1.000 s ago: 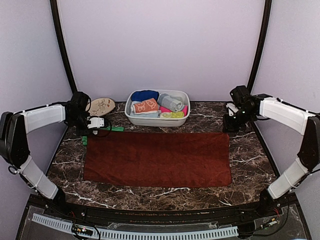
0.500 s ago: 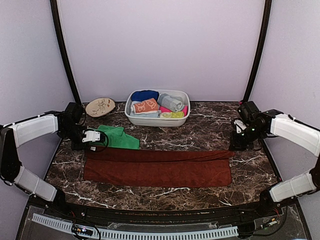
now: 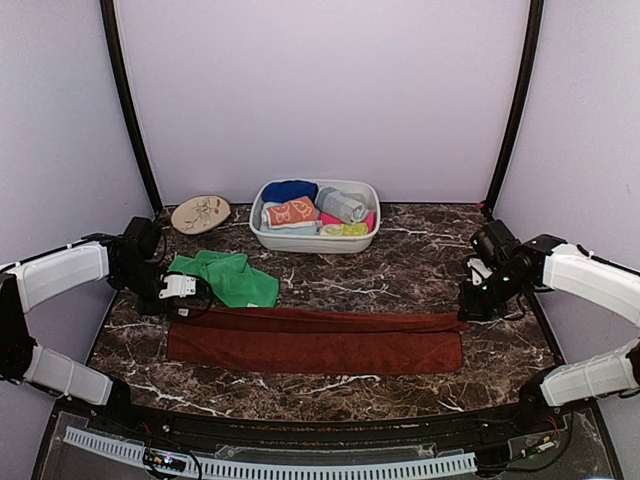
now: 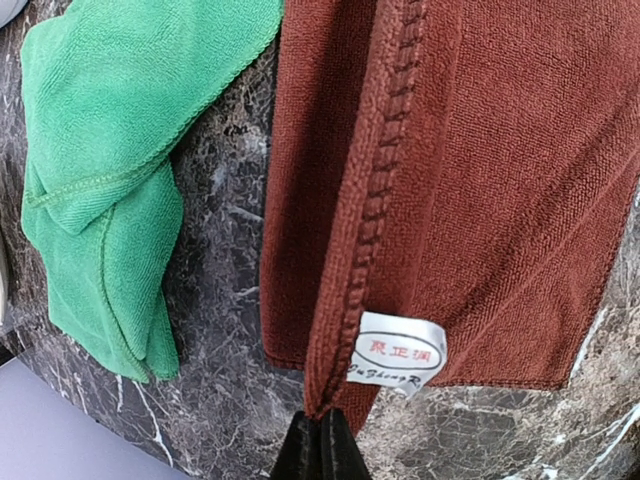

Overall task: Roll the towels
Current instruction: Fold the towel at the center of the board.

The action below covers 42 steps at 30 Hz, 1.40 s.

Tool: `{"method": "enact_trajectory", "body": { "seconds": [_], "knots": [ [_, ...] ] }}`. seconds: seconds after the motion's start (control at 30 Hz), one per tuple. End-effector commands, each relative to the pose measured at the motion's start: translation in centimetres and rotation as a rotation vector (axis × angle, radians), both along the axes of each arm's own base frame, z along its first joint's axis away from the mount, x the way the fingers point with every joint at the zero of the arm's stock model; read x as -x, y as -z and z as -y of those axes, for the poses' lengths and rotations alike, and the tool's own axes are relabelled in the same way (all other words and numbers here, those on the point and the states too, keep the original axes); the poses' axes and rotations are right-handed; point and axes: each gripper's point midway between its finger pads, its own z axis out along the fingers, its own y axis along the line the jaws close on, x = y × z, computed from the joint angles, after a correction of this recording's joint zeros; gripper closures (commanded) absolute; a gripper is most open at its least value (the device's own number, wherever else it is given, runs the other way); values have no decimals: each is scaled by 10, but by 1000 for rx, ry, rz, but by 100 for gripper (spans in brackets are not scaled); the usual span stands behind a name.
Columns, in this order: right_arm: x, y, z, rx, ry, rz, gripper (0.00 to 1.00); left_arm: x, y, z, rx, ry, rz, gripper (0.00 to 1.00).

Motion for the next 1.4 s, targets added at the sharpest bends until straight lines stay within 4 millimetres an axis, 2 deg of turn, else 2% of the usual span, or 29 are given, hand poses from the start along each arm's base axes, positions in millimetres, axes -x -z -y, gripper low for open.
{"method": "enact_trajectory", "body": {
  "seconds": [0.0, 0.2, 0.4, 0.53, 0.8, 1.2, 1.37],
  "knots": [
    [3, -6, 7, 27, 20, 16, 100, 0, -9, -4, -9, -7, 40, 100],
    [9, -8, 7, 34, 8, 11, 100, -7, -22, -5, -12, -7, 88, 100],
    [18, -3, 6, 36, -11, -3, 100, 0, -23, -6, -14, -8, 85, 100],
    [22, -2, 5, 37, -21, -11, 100, 13, -13, -8, -17, -2, 36, 100],
    [38, 12, 3, 48, -30, -39, 100, 41, 12, -8, -2, -16, -62, 100],
    [55, 26, 4, 96, -23, -64, 100, 59, 23, -7, 14, -15, -87, 100],
    [62, 25, 2, 101, -37, -70, 100, 67, 26, -8, 14, -2, -101, 100]
  ]
}}
